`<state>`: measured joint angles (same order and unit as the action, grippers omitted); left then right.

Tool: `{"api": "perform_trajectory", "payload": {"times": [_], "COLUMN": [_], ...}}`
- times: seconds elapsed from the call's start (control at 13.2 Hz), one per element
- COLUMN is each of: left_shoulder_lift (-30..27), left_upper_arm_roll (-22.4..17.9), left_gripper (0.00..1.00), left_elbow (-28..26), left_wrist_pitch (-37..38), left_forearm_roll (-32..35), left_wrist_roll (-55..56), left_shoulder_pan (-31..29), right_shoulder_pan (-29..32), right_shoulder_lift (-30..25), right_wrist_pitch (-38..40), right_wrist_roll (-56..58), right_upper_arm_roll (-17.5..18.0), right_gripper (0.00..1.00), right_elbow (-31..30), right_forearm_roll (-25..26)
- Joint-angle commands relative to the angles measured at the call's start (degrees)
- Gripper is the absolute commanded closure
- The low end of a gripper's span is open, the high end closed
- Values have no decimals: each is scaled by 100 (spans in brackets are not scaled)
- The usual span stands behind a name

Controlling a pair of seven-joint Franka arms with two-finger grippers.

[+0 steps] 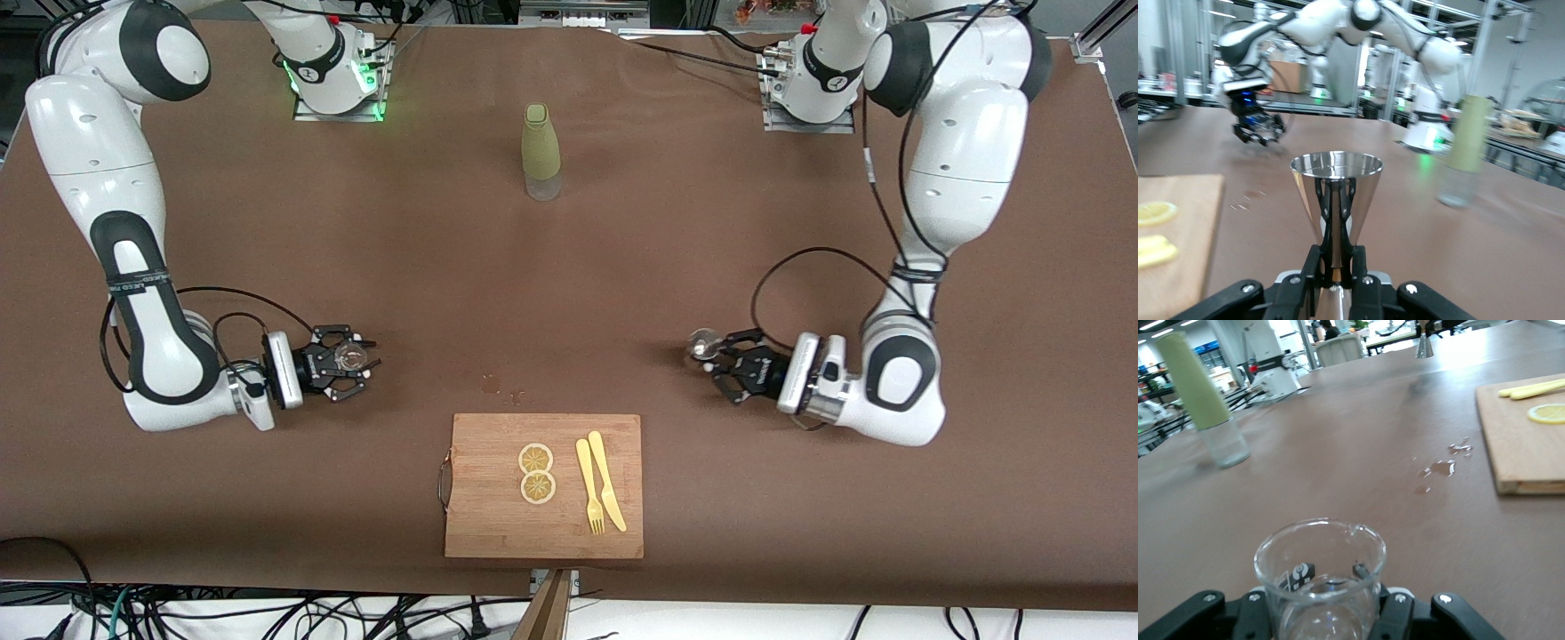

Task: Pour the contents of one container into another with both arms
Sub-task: 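Turn the glass upright while both grippers draw apart, then set the glass down with the right gripper while the left gripper sets the jigger down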

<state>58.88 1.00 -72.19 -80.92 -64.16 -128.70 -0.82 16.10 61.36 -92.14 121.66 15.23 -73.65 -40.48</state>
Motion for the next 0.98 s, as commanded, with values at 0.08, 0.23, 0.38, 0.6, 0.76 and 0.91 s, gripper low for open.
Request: {"api": "perform_trajectory", "payload": {"times": [0.08, 0.23, 0.38, 0.6, 0.76, 0.91], "left_shoulder_lift": [-255, -167, -26, 123, 333, 422], "left_upper_arm_roll": [-311, -311, -267, -267, -285, -267], "left_gripper": [100, 100, 100, 100, 100, 100], "left_elbow": [-296, -243, -199, -156, -77, 81], "left_wrist_pitch": [988, 1157, 1359, 1482, 1570, 1675], "left_forearm_roll": [989, 1623, 2055, 2311, 2320, 2434], "left_wrist_roll": [-927, -1226, -1577, -1991, -2281, -2326], "left_shoulder_pan": [-575, -1110, -1507, -1772, -1886, -2035], "right_shoulder_pan": [25, 25, 68, 69, 69, 77], "right_shoulder_lift": [34, 34, 34, 69, 121, 122], "right_wrist_pitch": [240, 240, 223, 231, 222, 231], "right_wrist_roll": [726, 867, 877, 1034, 1148, 1193], "right_upper_arm_roll": [-318, -424, -486, -731, -820, -925], "right_gripper": [64, 64, 65, 65, 61, 0], "right_elbow": [-219, -263, -316, -369, -395, -457], "right_forearm_roll": [-162, -171, -241, -531, -566, -671]}}
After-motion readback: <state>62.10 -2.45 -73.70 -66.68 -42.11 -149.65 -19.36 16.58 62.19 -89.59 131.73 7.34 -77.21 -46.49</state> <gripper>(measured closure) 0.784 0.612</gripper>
